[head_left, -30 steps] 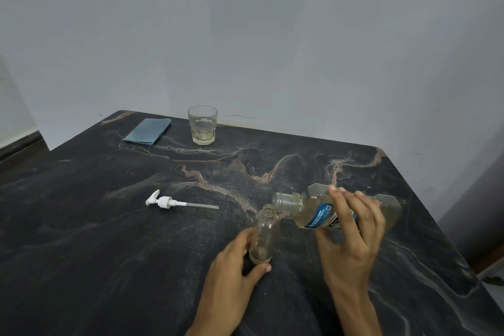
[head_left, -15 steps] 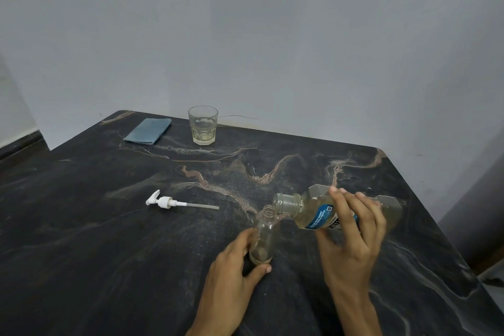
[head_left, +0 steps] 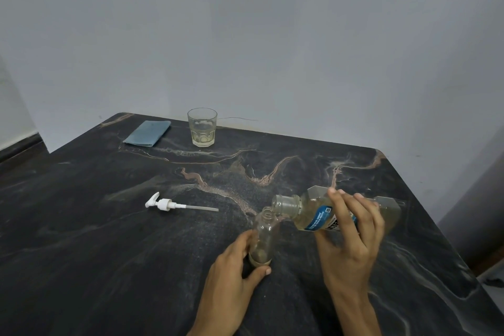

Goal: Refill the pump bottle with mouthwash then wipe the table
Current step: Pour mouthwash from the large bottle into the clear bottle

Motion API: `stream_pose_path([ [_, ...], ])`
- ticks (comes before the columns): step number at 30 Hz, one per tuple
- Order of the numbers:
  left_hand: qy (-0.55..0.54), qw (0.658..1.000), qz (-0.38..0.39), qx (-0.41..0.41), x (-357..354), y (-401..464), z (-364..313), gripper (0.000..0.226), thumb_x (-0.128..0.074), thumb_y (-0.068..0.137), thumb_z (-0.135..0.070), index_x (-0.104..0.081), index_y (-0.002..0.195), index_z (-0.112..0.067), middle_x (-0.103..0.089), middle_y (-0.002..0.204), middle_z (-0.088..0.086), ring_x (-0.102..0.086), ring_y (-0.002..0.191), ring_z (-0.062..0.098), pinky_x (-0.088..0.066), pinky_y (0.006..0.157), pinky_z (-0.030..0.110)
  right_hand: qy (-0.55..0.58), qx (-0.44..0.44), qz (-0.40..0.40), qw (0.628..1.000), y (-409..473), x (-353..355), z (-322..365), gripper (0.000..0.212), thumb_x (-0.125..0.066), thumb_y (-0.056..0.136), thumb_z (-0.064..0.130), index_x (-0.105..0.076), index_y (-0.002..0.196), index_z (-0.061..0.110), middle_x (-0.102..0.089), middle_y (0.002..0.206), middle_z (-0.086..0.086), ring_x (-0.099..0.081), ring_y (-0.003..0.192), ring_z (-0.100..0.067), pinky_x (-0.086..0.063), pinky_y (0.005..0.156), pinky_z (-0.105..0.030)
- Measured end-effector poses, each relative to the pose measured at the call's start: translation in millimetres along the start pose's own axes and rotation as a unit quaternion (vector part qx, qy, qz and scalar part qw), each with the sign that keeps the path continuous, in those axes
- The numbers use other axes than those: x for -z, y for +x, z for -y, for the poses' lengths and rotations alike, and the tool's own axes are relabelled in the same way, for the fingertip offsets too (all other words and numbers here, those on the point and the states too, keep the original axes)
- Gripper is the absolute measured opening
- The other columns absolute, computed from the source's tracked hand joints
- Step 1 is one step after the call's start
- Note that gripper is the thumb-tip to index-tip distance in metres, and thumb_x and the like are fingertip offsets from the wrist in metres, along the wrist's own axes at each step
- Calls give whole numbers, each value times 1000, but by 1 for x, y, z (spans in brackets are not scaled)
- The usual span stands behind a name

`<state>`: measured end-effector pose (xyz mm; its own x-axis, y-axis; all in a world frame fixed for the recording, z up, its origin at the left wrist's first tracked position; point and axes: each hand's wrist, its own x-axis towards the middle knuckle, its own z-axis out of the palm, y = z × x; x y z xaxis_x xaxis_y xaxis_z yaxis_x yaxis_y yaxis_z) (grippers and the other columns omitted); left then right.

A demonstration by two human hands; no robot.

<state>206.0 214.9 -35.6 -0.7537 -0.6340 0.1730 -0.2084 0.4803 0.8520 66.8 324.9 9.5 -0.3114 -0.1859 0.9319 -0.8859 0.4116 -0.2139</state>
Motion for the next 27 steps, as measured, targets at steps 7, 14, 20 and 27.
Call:
stream_pose_path([
  [7,0,1000,-2,3,-1,1,2,63,-79,73,-26,-47,125,-40,-61,116,-23,-56,110,-6,-46,100,27,-5,1,1,1000,0,0,0,83,-87,52,-5,-49,123,17,-49,117,1,-44,113,-25,-30,107,-41],
  [14,0,1000,2,7,-1,1,2,63,-78,74,-27,-46,127,-40,-60,119,-20,-55,113,-5,-46,101,28,-5,-2,2,1000,0,0,0,84,-87,51,-5,-49,122,16,-49,117,0,-44,113,-26,-25,111,-36],
  [20,3,1000,2,4,-1,1,0,64,-78,74,-27,-46,128,-38,-59,120,-21,-55,112,-7,-44,101,23,-5,-4,5,1000,1,1,1,86,-88,50,-5,-48,123,17,-49,117,0,-43,113,-26,-23,112,-34],
  [27,-2,1000,7,3,0,1,-1,60,-77,75,-26,-48,126,-37,-60,116,-24,-55,110,-10,-45,99,21,-6,-3,4,1000,1,1,1,85,-88,51,-5,-48,122,16,-49,117,0,-43,113,-26,-22,113,-32],
])
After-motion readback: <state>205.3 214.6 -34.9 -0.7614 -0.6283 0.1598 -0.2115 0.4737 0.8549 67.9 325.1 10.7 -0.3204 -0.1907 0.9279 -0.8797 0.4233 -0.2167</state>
